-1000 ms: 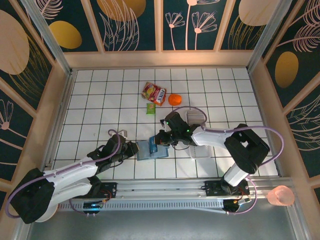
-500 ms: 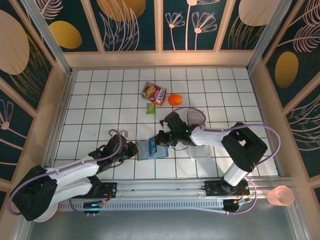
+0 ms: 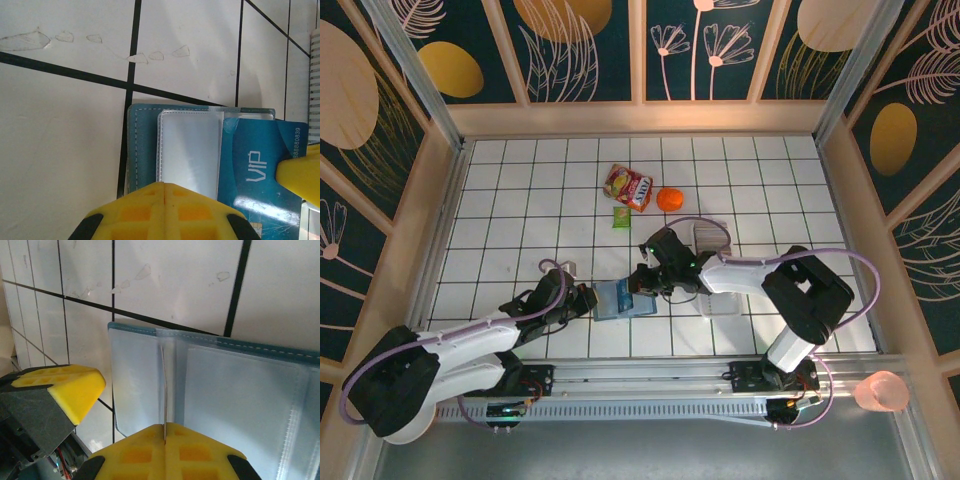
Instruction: Put the credit cards into the card holder
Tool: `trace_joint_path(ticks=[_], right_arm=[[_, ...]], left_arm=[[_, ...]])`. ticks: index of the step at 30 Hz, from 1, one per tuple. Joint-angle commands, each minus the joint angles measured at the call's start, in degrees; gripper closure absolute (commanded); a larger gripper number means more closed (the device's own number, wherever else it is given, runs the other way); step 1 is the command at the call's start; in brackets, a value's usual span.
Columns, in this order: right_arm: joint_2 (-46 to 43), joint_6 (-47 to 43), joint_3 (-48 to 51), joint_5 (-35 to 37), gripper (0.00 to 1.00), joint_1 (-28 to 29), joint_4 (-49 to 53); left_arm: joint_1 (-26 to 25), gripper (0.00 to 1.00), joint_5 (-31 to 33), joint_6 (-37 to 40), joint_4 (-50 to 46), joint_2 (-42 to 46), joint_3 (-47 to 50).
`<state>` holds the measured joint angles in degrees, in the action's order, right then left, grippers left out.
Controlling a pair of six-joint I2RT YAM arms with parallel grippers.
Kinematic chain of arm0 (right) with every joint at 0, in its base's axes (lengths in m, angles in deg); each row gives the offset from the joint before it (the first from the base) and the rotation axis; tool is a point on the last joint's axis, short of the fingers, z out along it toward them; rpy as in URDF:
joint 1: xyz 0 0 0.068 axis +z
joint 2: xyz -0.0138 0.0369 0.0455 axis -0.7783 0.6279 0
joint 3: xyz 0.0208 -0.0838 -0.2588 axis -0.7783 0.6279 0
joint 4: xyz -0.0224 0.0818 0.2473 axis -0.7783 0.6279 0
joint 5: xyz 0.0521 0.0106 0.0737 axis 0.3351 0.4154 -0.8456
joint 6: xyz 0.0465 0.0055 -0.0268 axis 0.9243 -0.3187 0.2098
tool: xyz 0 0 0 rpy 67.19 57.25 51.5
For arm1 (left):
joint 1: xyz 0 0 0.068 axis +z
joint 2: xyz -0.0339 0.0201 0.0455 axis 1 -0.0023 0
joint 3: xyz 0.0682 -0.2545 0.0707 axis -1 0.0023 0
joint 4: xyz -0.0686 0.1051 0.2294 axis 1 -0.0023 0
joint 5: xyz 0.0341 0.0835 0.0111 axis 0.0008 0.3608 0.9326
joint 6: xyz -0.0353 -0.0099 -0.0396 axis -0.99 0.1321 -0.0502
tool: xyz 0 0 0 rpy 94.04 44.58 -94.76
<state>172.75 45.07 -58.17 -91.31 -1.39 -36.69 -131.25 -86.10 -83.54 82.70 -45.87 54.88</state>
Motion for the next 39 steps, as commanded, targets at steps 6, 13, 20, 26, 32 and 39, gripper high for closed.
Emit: trace_joint_path(ticks=[6, 13, 20, 26, 32, 39], right_arm=[[1.3, 2.8, 0.8, 2.3, 1.00, 0.6, 2.3], [2.5, 3.1, 0.2, 1.0, 1.00, 0.9, 0.7], [3.7, 3.3, 0.0, 0.0, 1.00, 0.9, -0.6], [3.9, 4.9, 0.4, -1.4, 1.00, 0.9, -3.6], [4.3, 6.0, 0.8, -1.8, 1.00, 0.9, -5.2], [5.0, 6.5, 1.1, -1.7, 1.00, 0.9, -5.4]], left_arm=[[-0.4, 0.99, -0.9, 0.6, 1.5, -1.7, 1.0], [-0.4, 0.99, -0.4, 0.7, 1.0, -1.8, 1.4], [-0.4, 1.00, 0.1, 1.0, 0.9, -2.5, 1.6], [-0.3, 1.00, -0.1, 1.3, 1.0, -4.0, 1.2], [-0.4, 1.00, -0.2, 1.5, 0.9, -4.8, 1.2], [-0.4, 1.00, 0.0, 1.7, 0.4, -4.8, 1.2]])
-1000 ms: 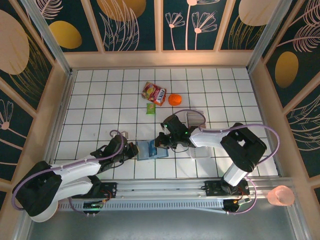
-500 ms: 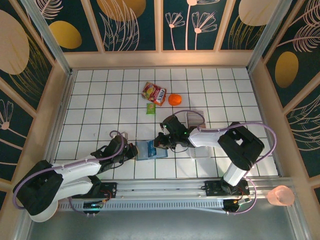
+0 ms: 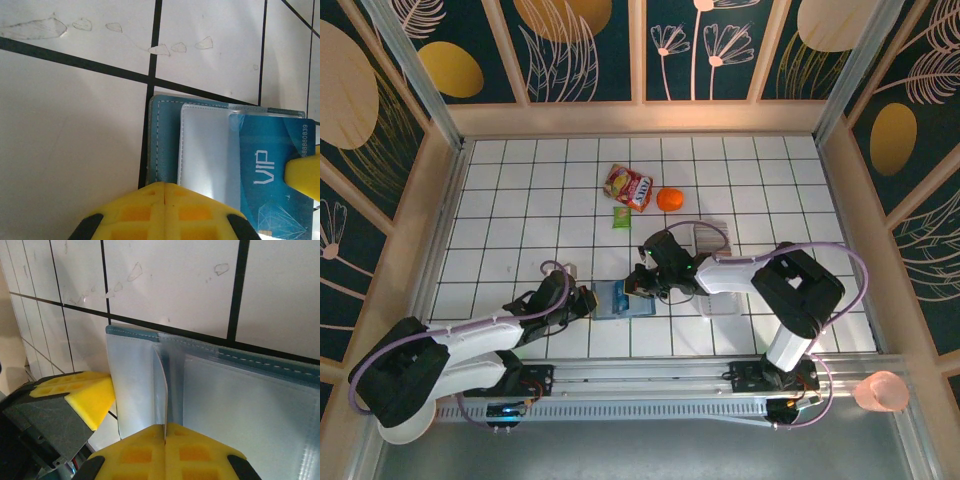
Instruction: Put the credit cards into the card holder
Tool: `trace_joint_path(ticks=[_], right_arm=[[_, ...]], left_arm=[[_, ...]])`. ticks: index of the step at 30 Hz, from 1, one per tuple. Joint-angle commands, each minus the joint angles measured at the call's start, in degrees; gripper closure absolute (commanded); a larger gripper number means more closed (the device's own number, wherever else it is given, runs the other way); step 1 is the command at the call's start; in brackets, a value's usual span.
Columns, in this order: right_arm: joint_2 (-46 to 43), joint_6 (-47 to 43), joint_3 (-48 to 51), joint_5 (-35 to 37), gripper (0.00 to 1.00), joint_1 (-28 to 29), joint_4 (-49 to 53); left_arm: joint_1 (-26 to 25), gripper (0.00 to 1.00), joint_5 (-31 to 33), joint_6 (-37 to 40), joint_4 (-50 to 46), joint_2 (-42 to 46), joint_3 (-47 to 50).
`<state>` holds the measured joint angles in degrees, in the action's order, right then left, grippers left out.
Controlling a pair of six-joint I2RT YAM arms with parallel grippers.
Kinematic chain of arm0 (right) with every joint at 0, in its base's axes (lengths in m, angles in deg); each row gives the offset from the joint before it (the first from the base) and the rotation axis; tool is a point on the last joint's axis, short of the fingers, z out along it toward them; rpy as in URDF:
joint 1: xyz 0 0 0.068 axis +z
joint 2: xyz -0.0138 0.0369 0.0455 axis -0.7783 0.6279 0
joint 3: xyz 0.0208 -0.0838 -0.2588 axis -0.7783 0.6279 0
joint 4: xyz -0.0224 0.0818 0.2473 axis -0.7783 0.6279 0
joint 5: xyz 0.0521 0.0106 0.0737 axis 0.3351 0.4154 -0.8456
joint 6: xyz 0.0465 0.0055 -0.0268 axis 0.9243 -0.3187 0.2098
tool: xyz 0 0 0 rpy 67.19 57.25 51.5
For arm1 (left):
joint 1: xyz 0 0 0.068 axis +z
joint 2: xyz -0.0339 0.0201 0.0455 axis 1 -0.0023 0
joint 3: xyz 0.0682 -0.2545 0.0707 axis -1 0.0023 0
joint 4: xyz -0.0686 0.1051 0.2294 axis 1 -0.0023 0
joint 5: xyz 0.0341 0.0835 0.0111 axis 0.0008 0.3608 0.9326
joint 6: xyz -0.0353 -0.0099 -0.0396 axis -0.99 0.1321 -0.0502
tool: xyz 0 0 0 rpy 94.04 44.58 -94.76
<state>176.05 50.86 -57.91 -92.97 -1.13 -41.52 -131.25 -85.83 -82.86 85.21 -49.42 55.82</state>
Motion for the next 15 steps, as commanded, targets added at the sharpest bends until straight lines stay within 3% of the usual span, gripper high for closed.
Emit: trace_joint_path(ticks=[1, 15], right_arm=[[1.8, 0.8, 0.7, 0.0, 1.00, 0.7, -0.6], [4.0, -1.3, -2.1, -0.3, 1.00, 2.0, 1.9]], left_arm=[[-0.4, 1.00, -0.3, 1.2, -2.2, -1.2, 0.2], [-0.4, 1.00, -0.3, 1.3, -2.0, -1.7, 0.4]])
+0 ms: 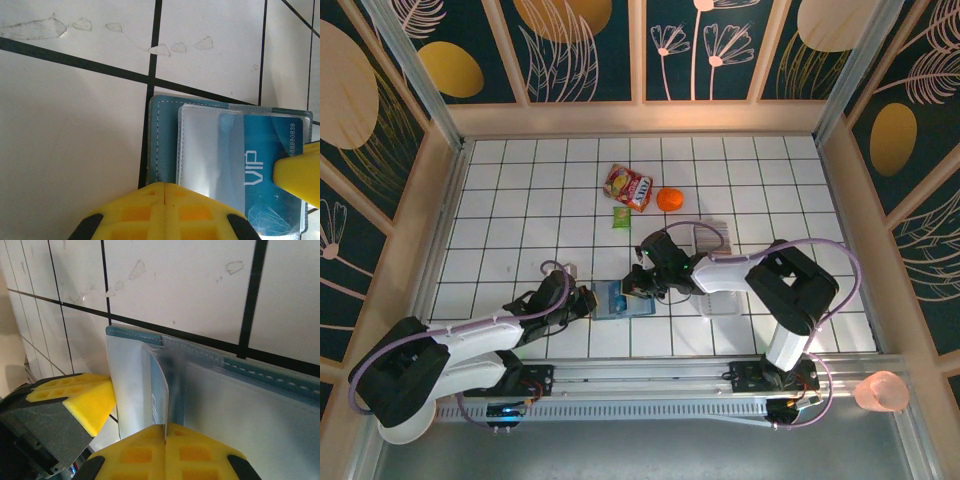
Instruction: Put the credit cards into the card holder
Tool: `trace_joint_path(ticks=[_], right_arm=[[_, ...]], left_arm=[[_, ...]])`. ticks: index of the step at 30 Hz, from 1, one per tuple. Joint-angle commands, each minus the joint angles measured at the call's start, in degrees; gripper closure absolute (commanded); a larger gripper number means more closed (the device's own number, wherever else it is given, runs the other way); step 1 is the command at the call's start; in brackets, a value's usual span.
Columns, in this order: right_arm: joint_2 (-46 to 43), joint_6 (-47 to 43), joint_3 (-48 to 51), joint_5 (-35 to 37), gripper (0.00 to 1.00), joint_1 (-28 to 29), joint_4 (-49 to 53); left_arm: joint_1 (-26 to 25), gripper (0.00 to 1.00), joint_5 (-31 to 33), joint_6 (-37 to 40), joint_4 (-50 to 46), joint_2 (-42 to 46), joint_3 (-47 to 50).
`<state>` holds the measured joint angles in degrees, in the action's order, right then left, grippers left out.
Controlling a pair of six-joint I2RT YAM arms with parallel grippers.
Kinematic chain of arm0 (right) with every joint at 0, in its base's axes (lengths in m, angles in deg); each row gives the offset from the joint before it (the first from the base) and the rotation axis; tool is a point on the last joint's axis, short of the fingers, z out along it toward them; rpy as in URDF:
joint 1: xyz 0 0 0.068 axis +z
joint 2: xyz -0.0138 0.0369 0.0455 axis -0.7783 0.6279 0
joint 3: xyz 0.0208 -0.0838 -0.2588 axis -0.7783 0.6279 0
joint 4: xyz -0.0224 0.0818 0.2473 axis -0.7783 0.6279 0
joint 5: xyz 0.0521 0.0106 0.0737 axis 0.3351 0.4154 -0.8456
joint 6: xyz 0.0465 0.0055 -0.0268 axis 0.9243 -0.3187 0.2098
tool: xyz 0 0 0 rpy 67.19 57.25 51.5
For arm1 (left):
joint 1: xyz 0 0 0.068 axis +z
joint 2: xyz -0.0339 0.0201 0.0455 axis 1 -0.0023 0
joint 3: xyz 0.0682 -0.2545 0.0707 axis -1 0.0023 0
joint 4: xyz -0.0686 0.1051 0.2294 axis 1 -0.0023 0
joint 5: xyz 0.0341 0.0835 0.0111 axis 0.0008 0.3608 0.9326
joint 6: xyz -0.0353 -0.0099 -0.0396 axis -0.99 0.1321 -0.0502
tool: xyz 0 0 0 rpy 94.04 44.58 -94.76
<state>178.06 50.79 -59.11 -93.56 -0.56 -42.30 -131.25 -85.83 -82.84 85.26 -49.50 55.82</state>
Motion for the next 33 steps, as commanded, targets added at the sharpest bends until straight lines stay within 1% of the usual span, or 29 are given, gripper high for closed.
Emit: trace_joint_path(ticks=[1, 3, 4, 10, 16, 18, 21, 26, 33], right_arm=[[2.0, -1.2, -1.1, 0.4, 1.00, 1.5, 2.9], [2.0, -1.3, -1.5, 0.7, 0.99, 1.7, 3.2], [2.1, -1.3, -1.8, 1.0, 0.95, 1.7, 3.6], [3.5, -2.9, -4.2, 2.1, 0.88, 2.9, 6.1], [2.4, -4.6, -5.2, 6.6, 0.79, 3.2, 10.4], [1.8, -5.1, -5.4, 8.1, 0.73, 3.2, 11.9], [1.7, -5.7, -5.8, 8.8, 0.73, 3.3, 13.1], [2.6, -5.6, -6.6, 8.4, 0.82, 4.0, 12.6], [4.2, -5.7, -9.0, 8.5, 0.83, 5.5, 13.0]], left_arm=[[-0.4, 1.00, -0.3, 1.3, -1.9, -1.6, 0.5], [-0.4, 1.00, -0.3, 1.3, -1.9, -1.6, 0.5], [-0.4, 1.00, -0.3, 1.3, -2.0, -1.6, 0.5], [-0.4, 1.00, -0.4, 1.2, -2.0, -1.5, 0.6], [-0.4, 1.00, -0.2, 1.2, -1.9, -1.5, 0.7], [-0.3, 1.00, -0.3, 1.2, -1.9, -1.5, 0.7], [-0.4, 1.00, -0.3, 1.2, -1.8, -1.6, 0.7], [-0.4, 1.00, -0.4, 1.2, -1.6, -1.7, 0.6], [-0.4, 1.00, -0.6, 1.3, -1.6, -1.8, 0.6]])
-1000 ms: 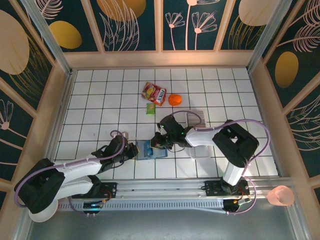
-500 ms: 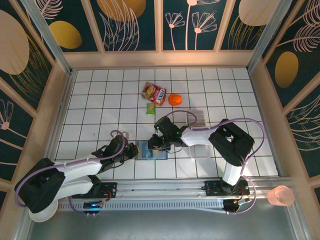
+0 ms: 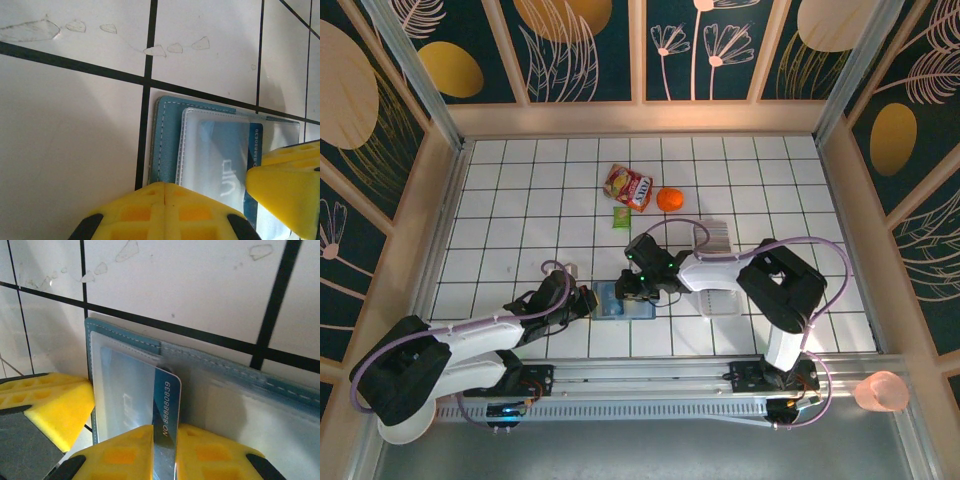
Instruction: Put the credit cards into the card holder
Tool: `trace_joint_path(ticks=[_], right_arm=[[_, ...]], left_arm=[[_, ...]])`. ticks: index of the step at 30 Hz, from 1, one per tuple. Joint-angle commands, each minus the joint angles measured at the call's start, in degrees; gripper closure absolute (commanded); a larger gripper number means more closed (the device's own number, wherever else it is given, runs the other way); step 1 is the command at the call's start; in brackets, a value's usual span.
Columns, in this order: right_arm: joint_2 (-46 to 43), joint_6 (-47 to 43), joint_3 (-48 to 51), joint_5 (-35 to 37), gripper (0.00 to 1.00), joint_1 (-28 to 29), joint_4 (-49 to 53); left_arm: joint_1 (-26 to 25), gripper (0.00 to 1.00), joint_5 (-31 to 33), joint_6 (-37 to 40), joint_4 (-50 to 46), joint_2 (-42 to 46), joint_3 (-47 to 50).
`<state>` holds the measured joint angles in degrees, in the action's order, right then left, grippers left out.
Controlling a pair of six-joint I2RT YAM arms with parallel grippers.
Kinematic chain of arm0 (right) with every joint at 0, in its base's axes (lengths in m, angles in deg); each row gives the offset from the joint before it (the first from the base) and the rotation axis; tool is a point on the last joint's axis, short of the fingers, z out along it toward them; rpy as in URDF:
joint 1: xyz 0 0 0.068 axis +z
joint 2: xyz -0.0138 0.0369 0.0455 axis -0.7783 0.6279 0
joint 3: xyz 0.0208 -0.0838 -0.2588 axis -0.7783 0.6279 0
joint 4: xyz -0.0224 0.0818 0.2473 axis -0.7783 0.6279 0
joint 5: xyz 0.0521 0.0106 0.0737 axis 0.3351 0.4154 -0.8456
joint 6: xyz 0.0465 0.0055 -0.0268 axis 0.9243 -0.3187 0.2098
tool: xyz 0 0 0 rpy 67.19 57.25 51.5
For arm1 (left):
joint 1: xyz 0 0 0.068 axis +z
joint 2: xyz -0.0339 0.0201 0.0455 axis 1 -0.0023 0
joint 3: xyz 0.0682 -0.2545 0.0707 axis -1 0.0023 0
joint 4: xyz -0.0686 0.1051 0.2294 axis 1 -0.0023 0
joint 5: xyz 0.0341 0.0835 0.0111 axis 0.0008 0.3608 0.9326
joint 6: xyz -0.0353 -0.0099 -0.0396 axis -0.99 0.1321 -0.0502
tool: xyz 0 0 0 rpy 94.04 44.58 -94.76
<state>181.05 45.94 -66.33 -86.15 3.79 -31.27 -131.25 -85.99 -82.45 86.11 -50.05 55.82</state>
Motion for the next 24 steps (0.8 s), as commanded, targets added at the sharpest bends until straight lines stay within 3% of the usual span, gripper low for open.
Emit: trace_joint_path(ticks=[1, 10, 13, 24], right_arm=[[1.2, -0.7, -2.0, 1.2, 0.83, 1.4, 2.0], [2.6, 1.8, -3.8, 1.0, 0.83, 2.9, -0.4], [1.2, 5.0, -1.7, 0.4, 0.83, 2.9, -5.4], [-2.6, 12.5, 2.1, 4.7, 0.84, 2.7, -10.1]], left_arm=[[-0.4, 1.00, -0.4, 0.8, -2.3, -1.3, 0.7], [-0.3, 1.00, -1.1, 0.5, -1.6, -1.4, 0.7], [-0.3, 1.00, -1.4, 0.3, -1.7, -1.0, 1.1], [-0.3, 1.00, -1.3, -1.2, -1.0, 1.7, 3.0]])
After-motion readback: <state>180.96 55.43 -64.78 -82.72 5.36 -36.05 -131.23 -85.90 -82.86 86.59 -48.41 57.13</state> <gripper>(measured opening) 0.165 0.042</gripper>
